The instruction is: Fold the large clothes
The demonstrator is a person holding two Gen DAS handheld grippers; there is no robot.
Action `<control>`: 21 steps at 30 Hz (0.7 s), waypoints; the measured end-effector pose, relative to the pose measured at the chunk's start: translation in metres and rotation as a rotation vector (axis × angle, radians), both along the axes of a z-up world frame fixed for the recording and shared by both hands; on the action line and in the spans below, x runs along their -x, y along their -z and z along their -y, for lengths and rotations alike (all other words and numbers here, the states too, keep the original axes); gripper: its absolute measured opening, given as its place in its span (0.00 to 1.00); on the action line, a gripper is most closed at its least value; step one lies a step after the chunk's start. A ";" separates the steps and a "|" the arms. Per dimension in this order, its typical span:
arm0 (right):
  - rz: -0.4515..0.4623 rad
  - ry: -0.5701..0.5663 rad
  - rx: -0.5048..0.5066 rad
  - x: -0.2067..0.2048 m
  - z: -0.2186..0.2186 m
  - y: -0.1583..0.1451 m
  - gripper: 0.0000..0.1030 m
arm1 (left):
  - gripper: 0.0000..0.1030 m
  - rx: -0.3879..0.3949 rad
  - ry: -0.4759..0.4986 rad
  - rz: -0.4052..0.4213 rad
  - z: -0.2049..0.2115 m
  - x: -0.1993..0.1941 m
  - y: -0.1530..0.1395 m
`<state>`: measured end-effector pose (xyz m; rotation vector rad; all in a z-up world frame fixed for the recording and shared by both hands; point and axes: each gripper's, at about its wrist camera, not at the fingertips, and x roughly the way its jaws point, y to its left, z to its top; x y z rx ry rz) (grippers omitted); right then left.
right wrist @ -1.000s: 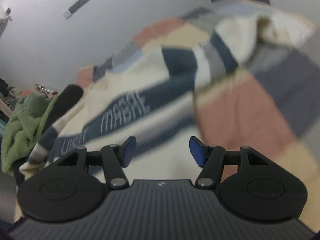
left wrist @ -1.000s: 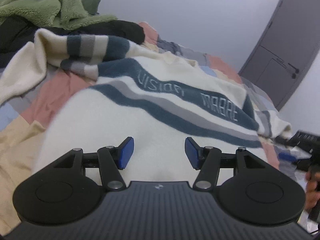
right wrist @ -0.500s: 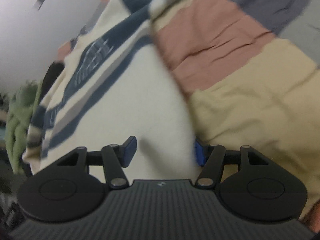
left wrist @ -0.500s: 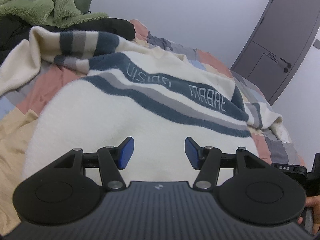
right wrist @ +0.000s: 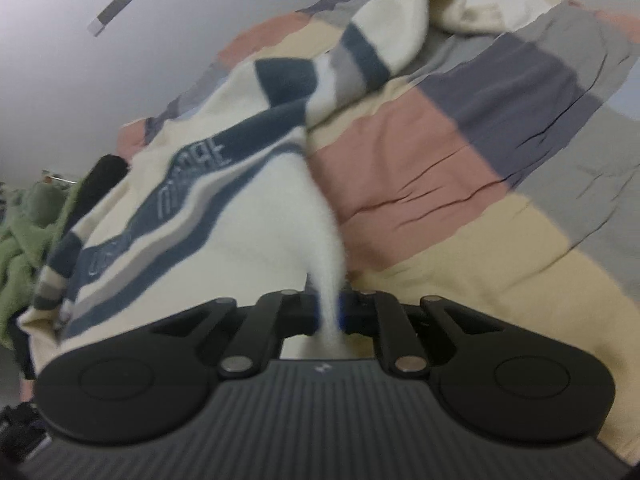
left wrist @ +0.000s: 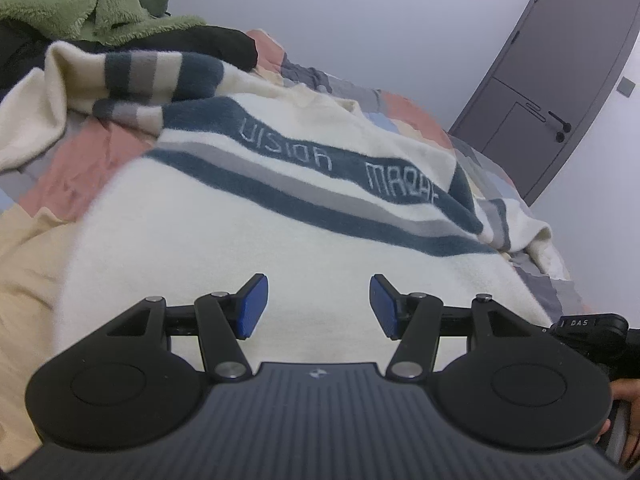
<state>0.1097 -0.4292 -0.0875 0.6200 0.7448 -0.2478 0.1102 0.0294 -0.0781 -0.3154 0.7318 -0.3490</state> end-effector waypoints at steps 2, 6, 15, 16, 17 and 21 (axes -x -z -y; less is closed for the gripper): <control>-0.019 0.012 0.016 -0.002 0.003 0.003 0.10 | 0.60 0.005 0.006 -0.013 0.001 -0.001 0.003; -0.052 0.009 -0.004 -0.007 0.001 0.011 0.11 | 0.60 -0.008 0.028 -0.035 0.007 -0.004 0.010; 0.056 0.115 -0.214 -0.008 0.037 -0.001 0.72 | 0.60 -0.021 0.059 -0.057 0.020 -0.007 0.021; 0.080 0.119 -0.235 -0.014 0.044 -0.004 0.72 | 0.60 -0.013 0.061 -0.060 0.020 -0.008 0.021; 0.104 0.117 -0.261 -0.022 0.051 -0.006 0.72 | 0.60 -0.004 0.063 -0.062 0.020 -0.008 0.022; 0.190 0.136 -0.313 -0.065 0.093 -0.012 0.72 | 0.60 0.000 0.051 -0.084 0.019 -0.015 0.028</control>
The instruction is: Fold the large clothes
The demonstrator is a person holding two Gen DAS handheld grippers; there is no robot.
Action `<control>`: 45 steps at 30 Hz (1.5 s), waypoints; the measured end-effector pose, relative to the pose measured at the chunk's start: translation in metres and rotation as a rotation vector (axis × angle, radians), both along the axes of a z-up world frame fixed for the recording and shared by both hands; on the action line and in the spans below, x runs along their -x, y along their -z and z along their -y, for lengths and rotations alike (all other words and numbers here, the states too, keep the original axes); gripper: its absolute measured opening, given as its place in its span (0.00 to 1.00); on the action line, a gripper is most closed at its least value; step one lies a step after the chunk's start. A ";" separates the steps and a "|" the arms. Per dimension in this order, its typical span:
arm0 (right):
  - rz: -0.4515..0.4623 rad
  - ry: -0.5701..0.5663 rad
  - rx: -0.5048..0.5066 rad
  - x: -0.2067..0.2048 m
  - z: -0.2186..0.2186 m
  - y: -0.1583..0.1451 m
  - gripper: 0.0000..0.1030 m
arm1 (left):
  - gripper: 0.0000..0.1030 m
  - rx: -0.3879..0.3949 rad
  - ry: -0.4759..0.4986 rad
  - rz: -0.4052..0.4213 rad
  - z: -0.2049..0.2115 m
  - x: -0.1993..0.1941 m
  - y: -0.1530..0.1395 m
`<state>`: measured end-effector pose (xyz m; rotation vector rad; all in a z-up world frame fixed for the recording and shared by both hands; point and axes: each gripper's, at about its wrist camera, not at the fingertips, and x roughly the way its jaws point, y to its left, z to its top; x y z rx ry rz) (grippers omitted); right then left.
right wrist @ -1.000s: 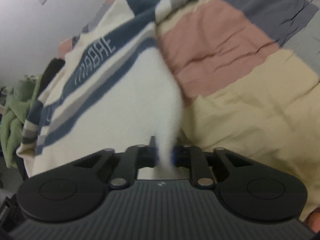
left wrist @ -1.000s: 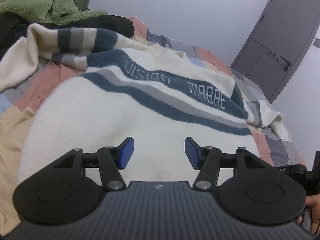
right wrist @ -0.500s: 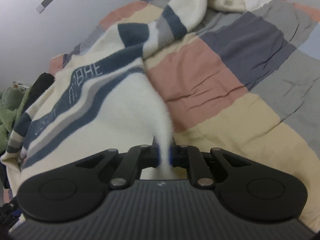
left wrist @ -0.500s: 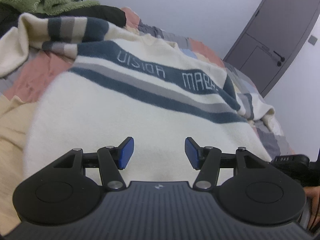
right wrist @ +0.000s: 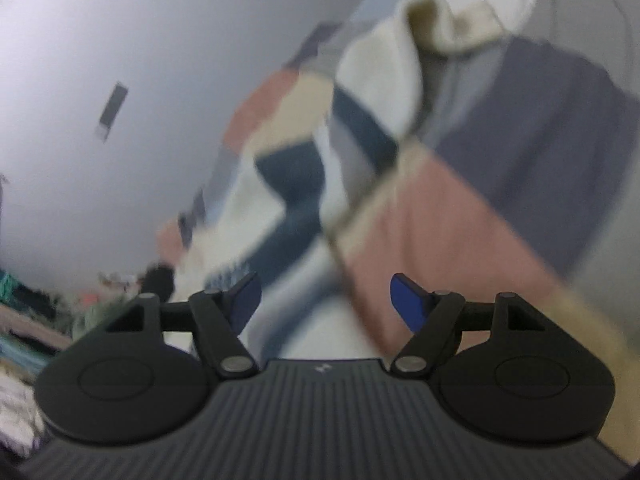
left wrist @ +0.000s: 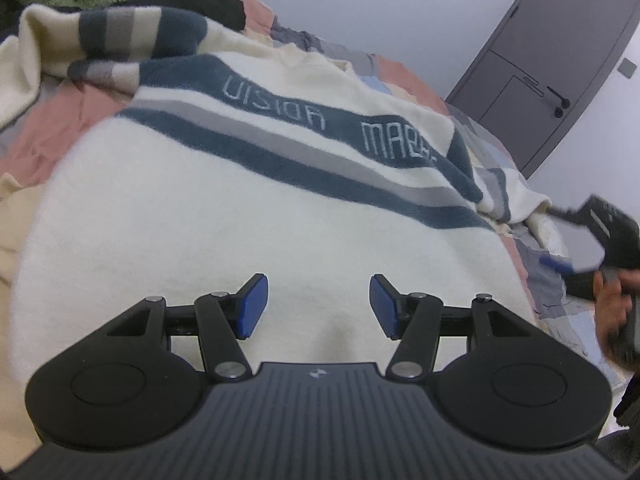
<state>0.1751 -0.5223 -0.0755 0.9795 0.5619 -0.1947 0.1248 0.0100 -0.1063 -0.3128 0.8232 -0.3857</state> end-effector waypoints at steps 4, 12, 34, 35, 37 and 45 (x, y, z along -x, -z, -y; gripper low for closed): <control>0.034 0.130 -0.011 -0.034 0.055 0.001 0.72 | 0.60 0.025 -0.010 -0.031 -0.002 -0.008 0.006; 0.081 0.279 0.026 -0.092 0.129 0.040 0.72 | 0.60 -0.045 0.020 0.033 0.018 -0.027 0.014; 0.100 0.322 0.375 -0.163 0.227 0.017 0.11 | 0.60 0.030 -0.036 0.010 0.022 -0.073 0.028; 0.105 0.304 0.412 -0.164 0.223 0.009 0.11 | 0.60 0.024 -0.039 0.013 0.023 -0.072 0.027; 0.123 0.261 0.467 -0.165 0.210 -0.009 0.11 | 0.60 0.013 -0.044 0.014 0.022 -0.072 0.024; 0.275 -0.037 0.769 -0.134 0.101 -0.126 0.11 | 0.60 0.001 -0.115 0.058 0.003 -0.066 0.009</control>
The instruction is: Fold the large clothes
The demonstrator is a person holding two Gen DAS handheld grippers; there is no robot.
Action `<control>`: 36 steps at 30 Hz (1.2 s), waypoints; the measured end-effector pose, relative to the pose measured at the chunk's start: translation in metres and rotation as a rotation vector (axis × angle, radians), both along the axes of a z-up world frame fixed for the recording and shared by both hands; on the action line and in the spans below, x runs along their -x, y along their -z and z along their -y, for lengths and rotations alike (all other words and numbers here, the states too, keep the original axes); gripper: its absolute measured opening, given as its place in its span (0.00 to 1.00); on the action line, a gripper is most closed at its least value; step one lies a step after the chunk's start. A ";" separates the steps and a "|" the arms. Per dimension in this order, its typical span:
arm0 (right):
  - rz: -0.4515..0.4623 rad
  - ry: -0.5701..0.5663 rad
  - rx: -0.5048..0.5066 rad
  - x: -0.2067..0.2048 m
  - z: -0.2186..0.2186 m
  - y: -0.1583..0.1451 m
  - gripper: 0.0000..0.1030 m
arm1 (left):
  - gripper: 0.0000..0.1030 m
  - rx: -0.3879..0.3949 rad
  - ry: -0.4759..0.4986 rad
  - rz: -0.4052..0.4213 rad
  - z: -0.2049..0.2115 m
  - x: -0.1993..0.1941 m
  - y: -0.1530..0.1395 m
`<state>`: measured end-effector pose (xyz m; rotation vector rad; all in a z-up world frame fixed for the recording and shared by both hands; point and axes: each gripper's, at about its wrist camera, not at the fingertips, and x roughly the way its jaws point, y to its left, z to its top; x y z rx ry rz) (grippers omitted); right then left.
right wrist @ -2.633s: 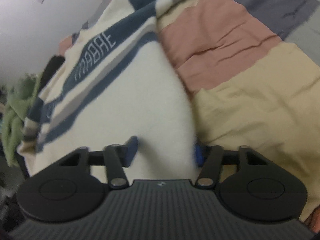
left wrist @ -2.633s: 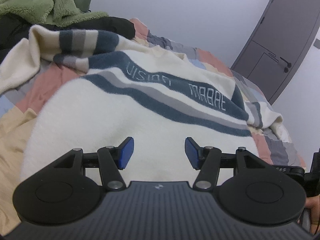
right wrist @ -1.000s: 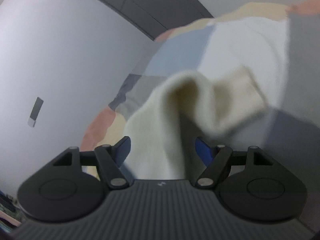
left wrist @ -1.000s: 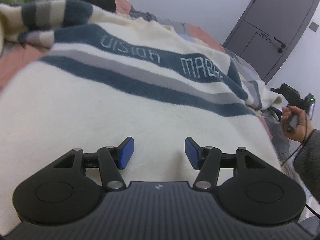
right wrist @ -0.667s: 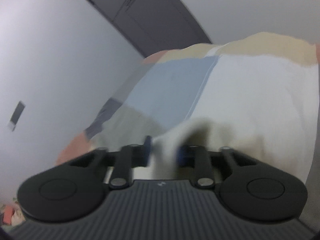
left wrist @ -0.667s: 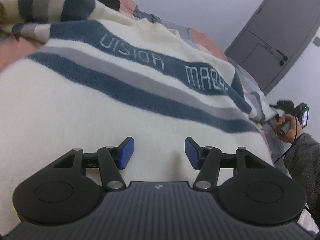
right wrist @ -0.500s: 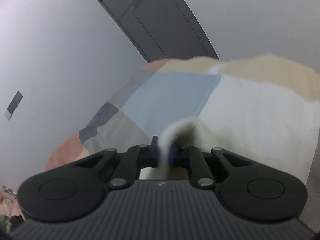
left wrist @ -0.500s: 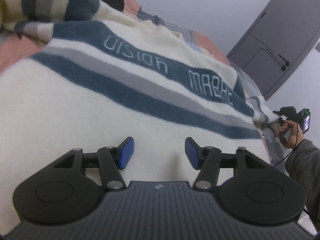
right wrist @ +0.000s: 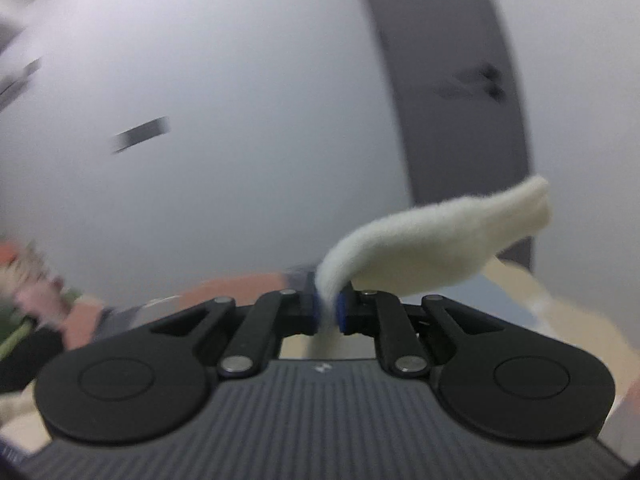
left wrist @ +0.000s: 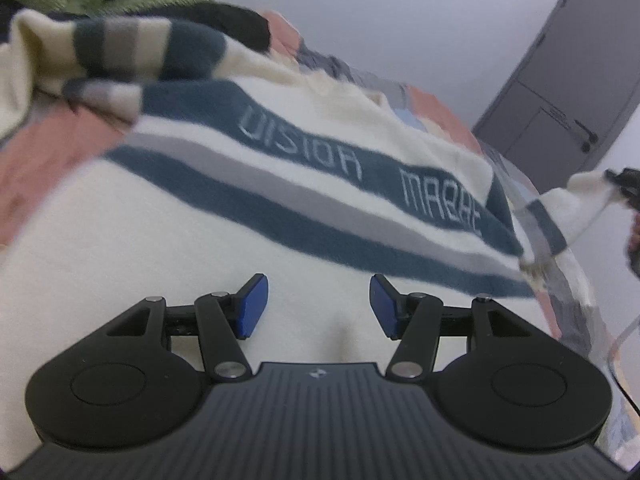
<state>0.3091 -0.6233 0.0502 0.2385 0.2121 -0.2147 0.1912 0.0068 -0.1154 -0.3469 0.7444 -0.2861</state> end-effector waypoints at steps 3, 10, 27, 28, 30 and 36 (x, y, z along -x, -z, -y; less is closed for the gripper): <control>0.023 -0.111 0.109 0.026 -0.057 -0.039 0.11 | 0.60 0.012 -0.016 0.020 -0.010 0.008 -0.009; 0.010 -0.398 0.404 0.080 -0.210 -0.066 0.11 | 0.60 0.075 -0.006 0.098 -0.032 0.036 -0.037; -0.358 -0.778 0.761 0.153 -0.412 0.134 0.23 | 0.60 0.216 -0.020 0.132 -0.076 0.036 -0.041; -0.368 -0.782 0.744 0.152 -0.417 0.136 0.30 | 0.60 0.214 -0.009 0.132 -0.073 0.035 -0.040; -0.380 -0.801 0.669 0.158 -0.412 0.130 0.59 | 0.60 0.210 0.009 0.132 -0.068 0.034 -0.039; -0.380 -0.732 0.432 0.178 -0.381 0.119 0.66 | 0.60 0.188 0.076 0.147 -0.053 0.034 -0.037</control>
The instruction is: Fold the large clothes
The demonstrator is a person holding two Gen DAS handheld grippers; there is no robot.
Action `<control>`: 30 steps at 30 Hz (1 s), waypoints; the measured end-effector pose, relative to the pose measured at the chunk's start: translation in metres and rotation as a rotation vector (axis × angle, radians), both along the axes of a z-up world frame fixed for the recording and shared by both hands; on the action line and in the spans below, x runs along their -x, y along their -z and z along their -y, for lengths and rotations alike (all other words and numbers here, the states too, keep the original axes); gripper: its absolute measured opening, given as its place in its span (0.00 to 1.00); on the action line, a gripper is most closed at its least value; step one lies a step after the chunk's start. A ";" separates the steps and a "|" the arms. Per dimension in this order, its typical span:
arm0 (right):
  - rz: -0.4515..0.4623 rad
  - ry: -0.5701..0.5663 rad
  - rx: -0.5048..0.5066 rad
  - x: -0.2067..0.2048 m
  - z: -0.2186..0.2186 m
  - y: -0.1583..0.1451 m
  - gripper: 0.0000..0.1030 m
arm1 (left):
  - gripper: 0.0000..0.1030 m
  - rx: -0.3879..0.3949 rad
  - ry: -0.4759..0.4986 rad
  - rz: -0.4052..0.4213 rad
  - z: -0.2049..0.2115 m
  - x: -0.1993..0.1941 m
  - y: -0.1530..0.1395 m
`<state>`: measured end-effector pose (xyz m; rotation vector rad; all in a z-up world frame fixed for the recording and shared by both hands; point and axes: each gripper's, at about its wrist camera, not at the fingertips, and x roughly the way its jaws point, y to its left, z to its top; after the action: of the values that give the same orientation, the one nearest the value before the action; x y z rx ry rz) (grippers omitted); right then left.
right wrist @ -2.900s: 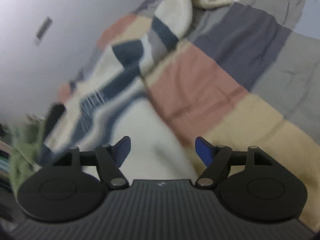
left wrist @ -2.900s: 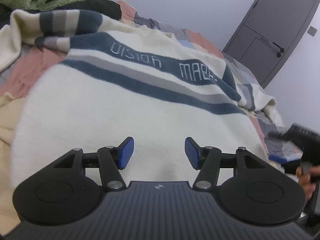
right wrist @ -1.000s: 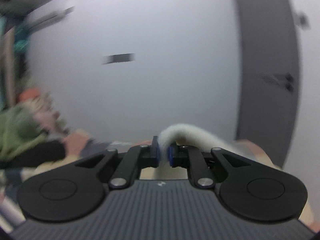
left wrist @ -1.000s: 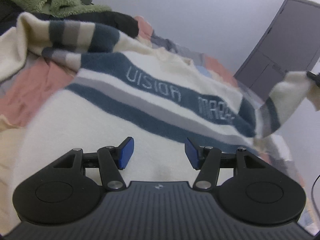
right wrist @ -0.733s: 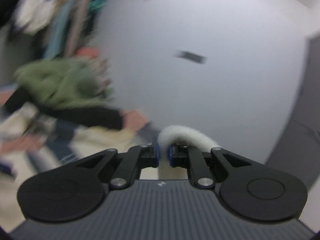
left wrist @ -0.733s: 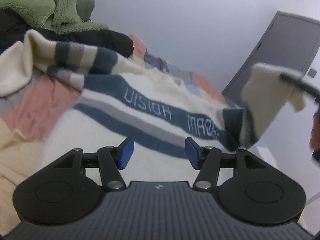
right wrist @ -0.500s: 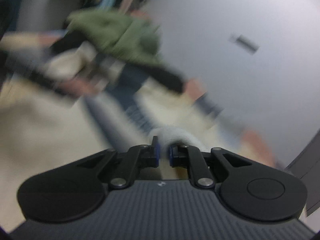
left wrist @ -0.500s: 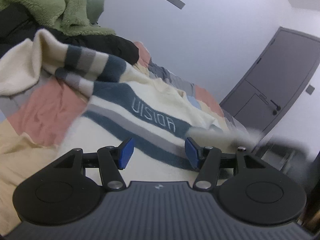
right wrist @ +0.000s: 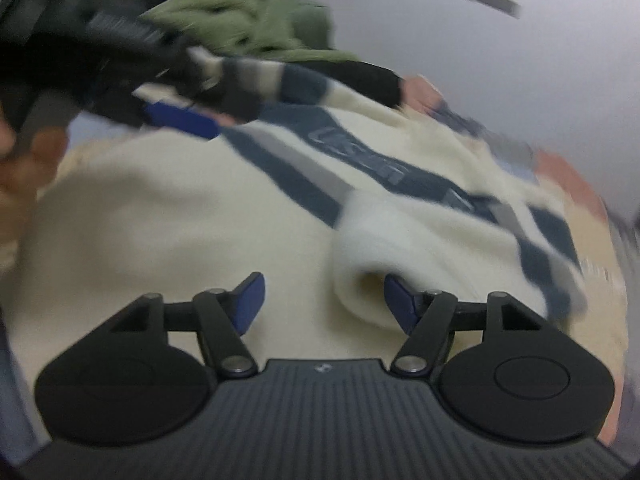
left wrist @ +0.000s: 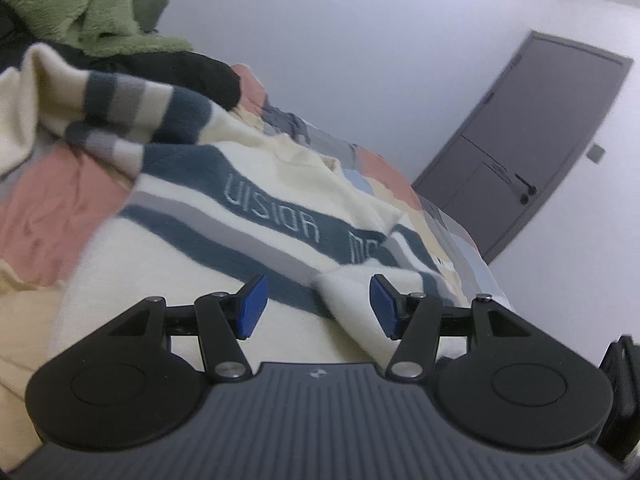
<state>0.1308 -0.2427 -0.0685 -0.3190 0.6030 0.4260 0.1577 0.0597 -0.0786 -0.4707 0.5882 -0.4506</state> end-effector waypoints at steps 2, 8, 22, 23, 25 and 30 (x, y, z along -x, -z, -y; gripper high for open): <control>-0.039 0.085 -0.073 0.003 0.015 -0.004 0.66 | 0.60 -0.020 0.022 0.011 0.007 0.002 0.000; -0.166 0.380 -0.252 0.006 0.065 -0.002 0.66 | 0.60 -0.091 0.121 0.039 0.039 0.012 0.001; -0.164 0.694 -0.610 -0.006 0.152 0.004 0.66 | 0.60 -0.385 0.402 0.179 0.169 0.023 0.032; -0.161 0.701 -0.626 -0.008 0.156 0.005 0.66 | 0.60 -0.405 0.409 0.192 0.177 0.023 0.034; -0.154 0.713 -0.636 -0.013 0.160 0.008 0.66 | 0.60 -0.446 0.420 0.220 0.191 0.020 0.041; -0.145 0.744 -0.629 -0.026 0.168 0.018 0.66 | 0.59 -0.537 0.461 0.242 0.214 0.017 0.060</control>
<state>0.1565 -0.4106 -0.0865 0.5367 0.6503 -0.0957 0.1410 -0.1543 -0.1388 0.2398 0.5547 -0.7462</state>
